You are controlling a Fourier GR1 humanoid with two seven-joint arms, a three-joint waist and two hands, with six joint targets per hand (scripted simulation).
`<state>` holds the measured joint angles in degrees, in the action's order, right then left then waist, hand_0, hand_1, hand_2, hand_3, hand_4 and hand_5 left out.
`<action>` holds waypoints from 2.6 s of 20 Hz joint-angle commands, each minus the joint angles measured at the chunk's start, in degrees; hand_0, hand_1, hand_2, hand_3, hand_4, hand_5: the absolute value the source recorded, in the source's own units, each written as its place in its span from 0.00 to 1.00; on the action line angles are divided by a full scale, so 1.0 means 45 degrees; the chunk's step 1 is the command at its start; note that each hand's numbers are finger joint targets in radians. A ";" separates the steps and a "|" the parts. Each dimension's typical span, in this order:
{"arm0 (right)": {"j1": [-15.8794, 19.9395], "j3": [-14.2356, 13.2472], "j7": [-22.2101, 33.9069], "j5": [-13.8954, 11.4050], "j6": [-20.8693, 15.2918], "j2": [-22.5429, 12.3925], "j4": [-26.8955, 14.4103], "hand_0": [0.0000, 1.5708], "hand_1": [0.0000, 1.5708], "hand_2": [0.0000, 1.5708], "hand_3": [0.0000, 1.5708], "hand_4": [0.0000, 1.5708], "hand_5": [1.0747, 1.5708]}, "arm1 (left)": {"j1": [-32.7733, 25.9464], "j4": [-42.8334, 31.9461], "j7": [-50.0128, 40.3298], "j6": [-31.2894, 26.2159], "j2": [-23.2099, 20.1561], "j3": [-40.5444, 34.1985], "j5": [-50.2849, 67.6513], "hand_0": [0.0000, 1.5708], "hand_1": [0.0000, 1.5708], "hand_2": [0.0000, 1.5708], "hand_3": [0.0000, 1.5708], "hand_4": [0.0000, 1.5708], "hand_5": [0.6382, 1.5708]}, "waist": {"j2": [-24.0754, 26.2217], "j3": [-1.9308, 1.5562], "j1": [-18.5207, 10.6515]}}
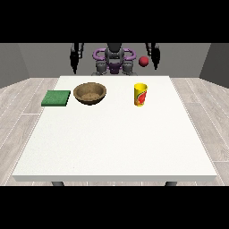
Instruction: Pick the cup and pour the ball into the bowl, then pick the bowl and place it on the pad
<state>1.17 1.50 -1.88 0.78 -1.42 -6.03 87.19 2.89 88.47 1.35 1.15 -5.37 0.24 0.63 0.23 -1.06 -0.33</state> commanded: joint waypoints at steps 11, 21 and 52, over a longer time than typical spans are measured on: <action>0.1779 0.2400 0.4525 0.0622 -0.2347 0.1302 0.2729 0.00 0.00 0.00 0.00 0.53 1.00 | 0.1516 0.2477 -0.4603 0.0144 0.0849 -0.0607 0.3148 0.00 0.00 0.00 0.00 0.00 0.96 | 0.6438 0.0263 -0.0510; 0.5107 0.5243 0.7357 -0.1445 -0.5798 0.1336 0.3250 0.00 0.00 0.00 0.00 0.19 1.00 | 0.1351 0.3655 -0.4393 -0.0421 0.0234 -0.0621 0.3330 0.00 0.00 0.00 0.00 0.00 0.94 | 0.3475 0.0250 0.0032; 0.4486 0.0644 0.3912 0.1512 -0.1254 -0.0825 0.5552 0.00 0.00 0.00 0.00 0.00 1.00 | 0.4111 -0.7083 0.7160 -0.1461 -0.0889 -0.3193 0.0945 0.00 0.00 0.00 0.00 0.00 0.86 | -0.2553 0.0238 0.2275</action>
<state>23.97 7.82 16.46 4.98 -9.62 -8.05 111.34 21.93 61.54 30.12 -5.64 -10.45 -14.35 5.56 -12.09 0.04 9.41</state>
